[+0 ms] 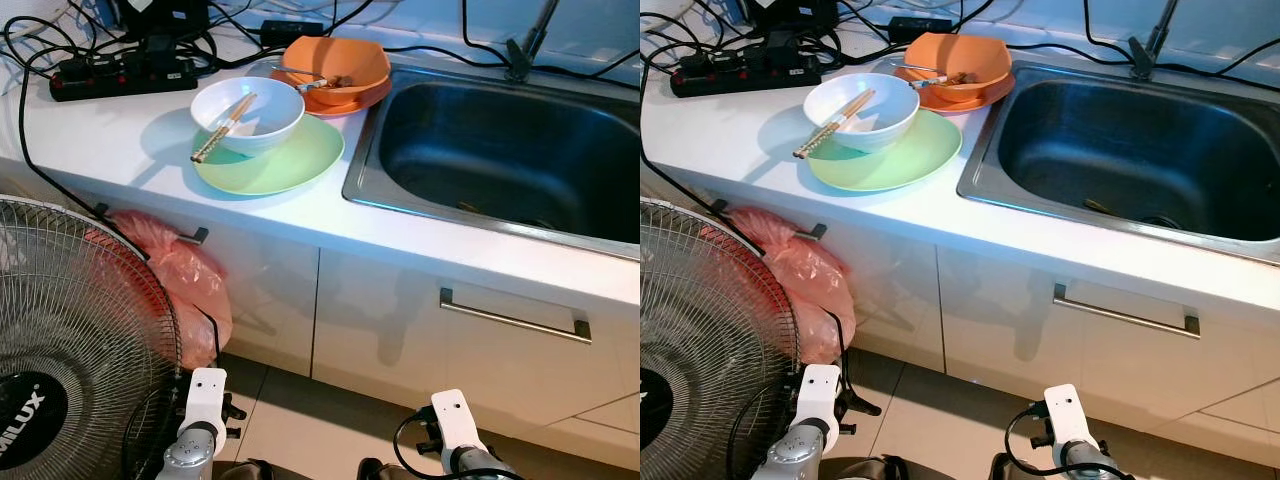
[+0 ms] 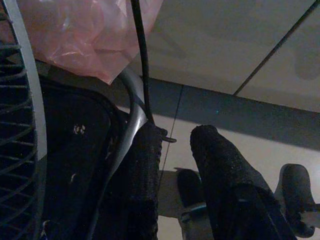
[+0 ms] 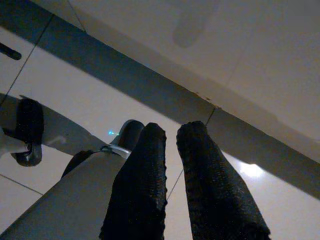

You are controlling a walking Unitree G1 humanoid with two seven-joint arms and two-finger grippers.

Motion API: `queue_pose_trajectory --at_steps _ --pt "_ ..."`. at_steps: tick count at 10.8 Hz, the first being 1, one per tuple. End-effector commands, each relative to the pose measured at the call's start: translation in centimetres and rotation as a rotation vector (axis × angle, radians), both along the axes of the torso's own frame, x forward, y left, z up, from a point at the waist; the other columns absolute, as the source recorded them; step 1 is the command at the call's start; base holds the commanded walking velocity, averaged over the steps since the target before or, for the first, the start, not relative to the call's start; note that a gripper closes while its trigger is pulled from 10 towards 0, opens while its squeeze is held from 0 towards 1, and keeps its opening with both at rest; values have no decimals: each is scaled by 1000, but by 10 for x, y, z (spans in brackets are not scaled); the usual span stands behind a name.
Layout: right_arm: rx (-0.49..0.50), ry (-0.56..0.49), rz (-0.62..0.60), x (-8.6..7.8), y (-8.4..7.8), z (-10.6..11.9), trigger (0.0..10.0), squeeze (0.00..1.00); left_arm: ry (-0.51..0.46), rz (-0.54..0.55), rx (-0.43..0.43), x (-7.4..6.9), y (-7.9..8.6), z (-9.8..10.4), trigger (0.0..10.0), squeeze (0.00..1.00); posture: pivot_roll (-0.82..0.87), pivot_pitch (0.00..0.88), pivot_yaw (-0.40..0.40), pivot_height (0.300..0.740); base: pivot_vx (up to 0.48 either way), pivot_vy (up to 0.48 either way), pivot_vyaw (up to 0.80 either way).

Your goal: Kitchen organization

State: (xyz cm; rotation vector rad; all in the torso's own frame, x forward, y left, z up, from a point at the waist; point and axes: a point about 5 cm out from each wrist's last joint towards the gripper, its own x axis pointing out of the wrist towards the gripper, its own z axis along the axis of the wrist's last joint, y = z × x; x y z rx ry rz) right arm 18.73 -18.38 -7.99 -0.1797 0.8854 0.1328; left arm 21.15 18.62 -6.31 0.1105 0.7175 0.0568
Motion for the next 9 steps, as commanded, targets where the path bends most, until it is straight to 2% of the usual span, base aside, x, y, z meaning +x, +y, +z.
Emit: queue_pose_trajectory --at_steps 1,9 --pt "3 25 -3 -7 -1 -4 10000 0 20 8 2 -4 1 -3 10000 0 6 130 -16 740 0 0 0" --pt "-1 24 1 -6 0 -3 10000 0 -11 -20 15 0 1 1 10000 0 5 137 -17 740 0 0 0"
